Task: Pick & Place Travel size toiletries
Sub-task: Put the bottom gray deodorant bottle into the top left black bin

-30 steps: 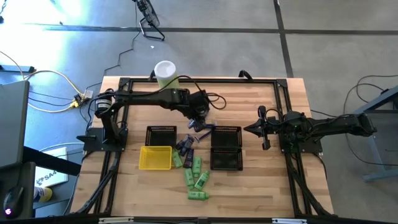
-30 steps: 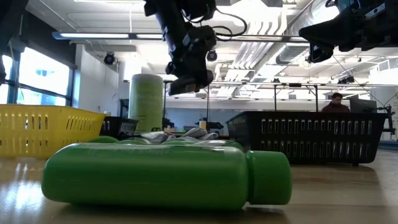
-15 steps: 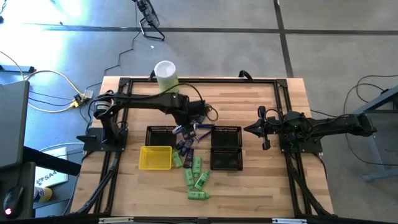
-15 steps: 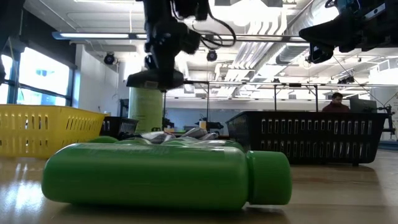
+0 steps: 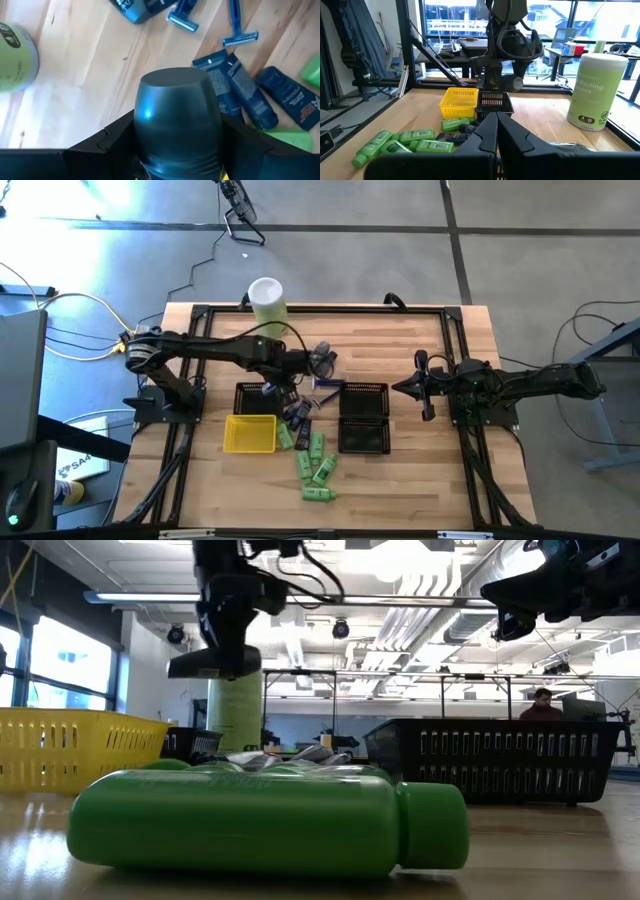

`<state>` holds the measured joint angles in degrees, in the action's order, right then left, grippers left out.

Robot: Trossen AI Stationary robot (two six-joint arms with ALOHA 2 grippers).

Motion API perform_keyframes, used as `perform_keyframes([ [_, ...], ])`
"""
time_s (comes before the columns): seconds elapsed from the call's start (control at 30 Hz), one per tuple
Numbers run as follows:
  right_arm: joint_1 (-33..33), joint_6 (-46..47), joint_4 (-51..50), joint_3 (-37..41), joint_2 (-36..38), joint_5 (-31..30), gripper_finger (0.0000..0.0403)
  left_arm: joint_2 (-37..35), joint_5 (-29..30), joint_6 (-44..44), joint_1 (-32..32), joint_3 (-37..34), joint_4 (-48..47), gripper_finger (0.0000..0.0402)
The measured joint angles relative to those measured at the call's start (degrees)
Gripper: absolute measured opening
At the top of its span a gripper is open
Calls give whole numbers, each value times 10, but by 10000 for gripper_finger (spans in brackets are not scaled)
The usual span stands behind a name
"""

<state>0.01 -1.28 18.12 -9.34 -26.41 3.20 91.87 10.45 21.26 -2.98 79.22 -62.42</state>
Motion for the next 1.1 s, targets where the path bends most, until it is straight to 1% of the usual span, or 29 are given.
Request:
perform_keyframes([
  [0.17, 0, 1, 2, 0, 0, 0, 2, -40, -7, 18, 0, -65, 11, 227],
  [0.37, 0, 2, 2, 0, 0, 0, 2, -83, -14, 30, 0, -144, 54, 227],
  [0.6, 0, 2, 2, 0, 0, 0, 2, -102, -55, 30, 0, -214, 83, 227],
  [0.73, 0, 2, 2, 0, 0, 0, 2, -101, -57, 30, 0, -243, 104, 227],
  [0.8, 0, 2, 2, 0, 0, 0, 2, -101, -58, 30, 0, -254, 133, 227],
  [0.93, 0, 2, 2, 0, 0, 0, 2, -100, -66, 30, 0, -272, 163, 227],
  [1.1, 0, 2, 3, 0, 0, 0, 2, -100, -66, 30, 0, -277, 164, 227],
])
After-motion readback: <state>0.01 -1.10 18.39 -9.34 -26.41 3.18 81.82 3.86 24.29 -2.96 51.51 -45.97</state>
